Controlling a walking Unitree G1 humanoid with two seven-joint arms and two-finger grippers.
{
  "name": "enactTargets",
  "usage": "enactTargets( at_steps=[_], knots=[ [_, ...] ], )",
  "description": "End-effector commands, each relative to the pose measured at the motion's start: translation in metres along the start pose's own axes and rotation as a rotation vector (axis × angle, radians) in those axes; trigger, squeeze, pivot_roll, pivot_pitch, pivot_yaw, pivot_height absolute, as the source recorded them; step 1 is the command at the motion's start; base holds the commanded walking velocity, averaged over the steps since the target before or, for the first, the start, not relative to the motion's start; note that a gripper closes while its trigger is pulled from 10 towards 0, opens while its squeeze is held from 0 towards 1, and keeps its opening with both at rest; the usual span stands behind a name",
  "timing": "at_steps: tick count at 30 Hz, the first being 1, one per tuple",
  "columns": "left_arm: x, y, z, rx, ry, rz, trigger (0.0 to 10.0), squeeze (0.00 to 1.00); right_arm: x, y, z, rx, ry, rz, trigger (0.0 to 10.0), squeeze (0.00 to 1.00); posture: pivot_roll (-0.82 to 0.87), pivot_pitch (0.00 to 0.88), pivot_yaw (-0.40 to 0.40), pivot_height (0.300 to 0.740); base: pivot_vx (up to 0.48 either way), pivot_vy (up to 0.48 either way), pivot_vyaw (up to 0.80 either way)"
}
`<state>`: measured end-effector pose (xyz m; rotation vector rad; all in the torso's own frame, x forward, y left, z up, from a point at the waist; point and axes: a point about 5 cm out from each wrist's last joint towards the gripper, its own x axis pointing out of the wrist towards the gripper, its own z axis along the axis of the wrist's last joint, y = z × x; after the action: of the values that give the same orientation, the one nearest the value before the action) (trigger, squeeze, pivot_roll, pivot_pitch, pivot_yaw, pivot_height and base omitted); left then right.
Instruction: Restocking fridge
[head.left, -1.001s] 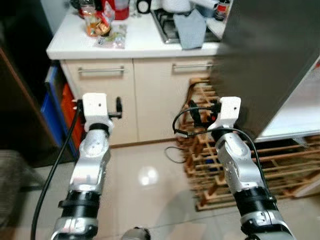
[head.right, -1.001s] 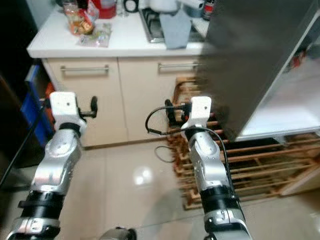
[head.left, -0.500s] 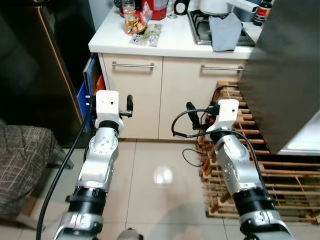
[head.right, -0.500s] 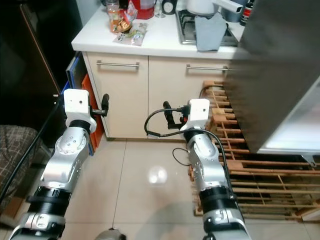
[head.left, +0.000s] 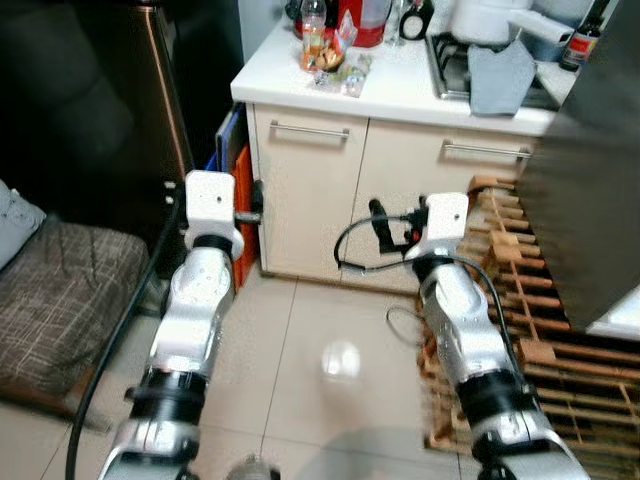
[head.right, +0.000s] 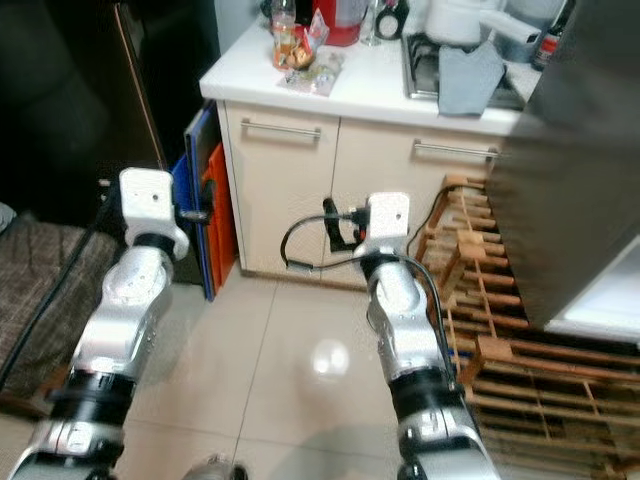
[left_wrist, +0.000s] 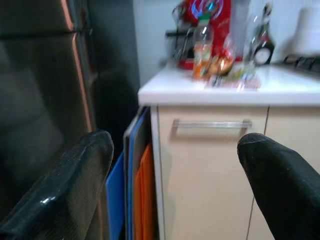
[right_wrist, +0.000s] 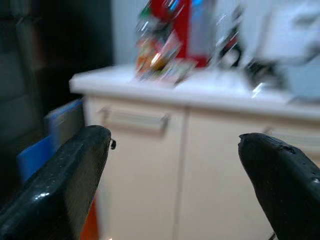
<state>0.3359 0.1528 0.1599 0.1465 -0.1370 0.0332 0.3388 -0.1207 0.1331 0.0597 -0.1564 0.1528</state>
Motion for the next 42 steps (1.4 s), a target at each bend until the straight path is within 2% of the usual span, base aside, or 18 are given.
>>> enactTargets(
  at_steps=[1, 5, 11, 16, 19, 23, 27, 29, 33, 38, 39, 42],
  knots=[
    [0.006, -0.004, 0.018, 0.016, -0.079, -0.017, 10.0, 0.0, 0.009, 0.001, 0.025, -0.008, -0.108, -0.019, 10.0, 0.0, 0.01, 0.0, -0.018, 0.74, 0.48, 0.0, 0.0],
    [0.007, -0.004, 0.021, 0.015, -0.093, -0.014, 10.0, 0.0, 0.011, 0.003, 0.026, -0.001, -0.106, -0.006, 10.0, 0.0, 0.02, 0.0, -0.021, 0.74, 0.48, 0.0, 0.0],
    [0.009, -0.002, 0.024, 0.011, -0.102, -0.013, 10.0, 0.0, 0.01, 0.002, 0.012, 0.042, -0.044, -0.014, 10.0, 0.0, 0.02, 0.0, -0.02, 0.74, 0.48, 0.0, 0.0],
    [0.011, -0.002, 0.027, 0.023, -0.118, -0.042, 10.0, 0.0, 0.008, 0.001, 0.01, 0.027, -0.046, -0.046, 10.0, 0.0, 0.02, 0.0, -0.018, 0.74, 0.48, 0.0, 0.0],
    [0.019, 0.006, 0.036, 0.027, -0.149, -0.033, 10.0, 0.0, 0.009, -0.004, 0.01, 0.018, -0.044, -0.076, 10.0, 0.0, 0.02, 0.0, -0.019, 0.74, 0.48, 0.0, 0.0],
    [0.022, 0.012, 0.044, 0.041, -0.177, -0.02, 10.0, 0.0, 0.009, -0.004, 0.01, 0.018, -0.046, -0.071, 10.0, 0.0, 0.02, 0.0, -0.017, 0.74, 0.48, 0.0, 0.0],
    [0.022, 0.011, 0.047, 0.038, -0.187, -0.017, 10.0, 0.0, 0.009, 0.0, 0.011, 0.017, -0.055, -0.038, 10.0, 0.0, 0.02, 0.0, -0.017, 0.74, 0.48, 0.0, 0.0],
    [0.022, 0.009, 0.048, 0.038, -0.197, -0.025, 10.0, 0.0, 0.009, 0.006, 0.013, 0.019, -0.068, -0.008, 10.0, 0.0, 0.02, 0.0, -0.019, 0.74, 0.48, 0.0, 0.65],
    [0.022, 0.008, 0.051, 0.049, -0.214, -0.034, 10.0, 0.0, 0.009, 0.006, 0.013, 0.004, -0.071, -0.021, 10.0, 0.0, 0.03, 0.0, -0.019, 0.74, 0.48, 0.0, 0.32],
    [0.024, 0.012, 0.073, 0.098, -0.314, -0.043, 10.0, 0.0, 0.012, 0.008, 0.027, -0.027, -0.136, -0.012, 10.0, 0.0, 0.03, 0.0, -0.021, 0.74, 0.48, 0.0, 0.0],
    [0.025, 0.013, 0.086, 0.114, -0.366, -0.046, 10.0, 0.0, 0.012, 0.01, 0.035, -0.037, -0.171, -0.006, 10.0, 0.0, 0.03, 0.0, -0.023, 0.74, 0.48, 0.0, 0.0],
    [0.027, 0.012, 0.098, 0.135, -0.415, -0.054, 10.0, 0.0, 0.013, 0.011, 0.042, -0.039, -0.203, -0.005, 10.0, 0.0, 0.03, 0.0, -0.023, 0.74, 0.48, 0.0, 0.0]
  ],
)
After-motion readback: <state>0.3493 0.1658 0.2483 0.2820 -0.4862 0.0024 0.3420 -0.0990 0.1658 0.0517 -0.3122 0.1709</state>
